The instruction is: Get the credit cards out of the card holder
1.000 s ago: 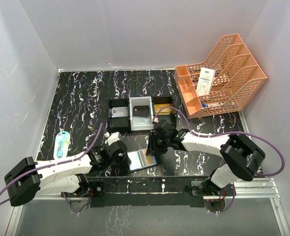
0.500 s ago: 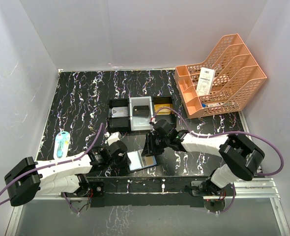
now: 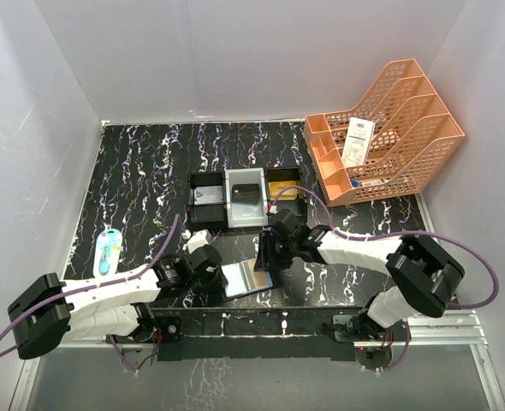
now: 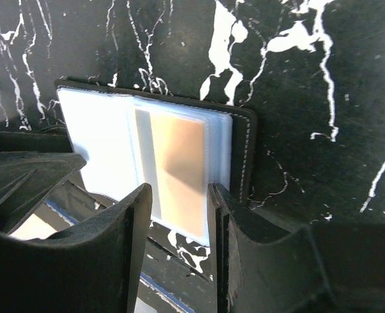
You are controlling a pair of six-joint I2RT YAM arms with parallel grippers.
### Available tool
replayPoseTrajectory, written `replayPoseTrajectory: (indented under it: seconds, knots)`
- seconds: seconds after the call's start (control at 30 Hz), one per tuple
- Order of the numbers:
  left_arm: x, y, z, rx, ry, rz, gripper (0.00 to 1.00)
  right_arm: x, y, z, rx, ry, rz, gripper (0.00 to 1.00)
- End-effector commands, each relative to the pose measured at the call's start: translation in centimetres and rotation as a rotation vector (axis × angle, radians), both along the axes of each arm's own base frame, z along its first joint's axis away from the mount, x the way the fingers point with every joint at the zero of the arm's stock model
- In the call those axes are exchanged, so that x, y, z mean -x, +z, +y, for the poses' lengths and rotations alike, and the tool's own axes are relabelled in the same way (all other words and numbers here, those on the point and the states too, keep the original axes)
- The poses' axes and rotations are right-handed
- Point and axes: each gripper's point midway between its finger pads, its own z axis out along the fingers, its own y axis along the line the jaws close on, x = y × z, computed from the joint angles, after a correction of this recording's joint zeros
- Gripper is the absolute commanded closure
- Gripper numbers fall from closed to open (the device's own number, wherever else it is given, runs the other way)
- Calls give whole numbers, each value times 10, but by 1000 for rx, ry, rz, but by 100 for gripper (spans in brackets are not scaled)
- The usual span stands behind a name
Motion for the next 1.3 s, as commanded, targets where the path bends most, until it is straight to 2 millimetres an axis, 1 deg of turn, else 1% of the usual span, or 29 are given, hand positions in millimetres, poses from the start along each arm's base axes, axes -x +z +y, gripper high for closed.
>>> replayPoseTrajectory:
  seconds: [0.0, 0.13, 0.33, 0.5, 0.7, 0.8, 0.87, 0.93, 1.03, 1.17, 1.27]
  knots:
    - [5, -7, 1, 2, -10, 20, 73, -14, 13, 1, 20, -12, -70, 62]
    - [6, -8, 0, 0, -11, 22, 73, -9, 9, 6, -2, 18, -48, 62]
    - [6, -8, 0, -1, -13, 23, 74, -7, 9, 11, -27, 33, -41, 67]
    - [5, -8, -1, -2, -15, 24, 74, -12, 15, 8, 0, 23, -64, 67]
    - [5, -8, -2, -4, -15, 24, 75, -24, 31, -5, 79, -5, -130, 64]
    - [4, -8, -2, -2, -16, 21, 75, -24, 37, -2, 60, 5, -139, 64]
    - [4, -7, -3, 1, -17, 21, 75, -21, 38, 3, 34, 18, -127, 64]
    - [4, -6, -4, 2, -18, 19, 75, -17, 36, 8, 1, 30, -110, 64]
    - [4, -6, -3, 0, -18, 19, 75, -12, 28, 13, -23, 39, -83, 64]
    - [4, -6, -3, 1, -19, 20, 75, -8, 12, 11, 1, 47, -52, 64]
    - [4, -6, -2, 0, -17, 19, 76, -9, 2, 5, 44, 33, -47, 65]
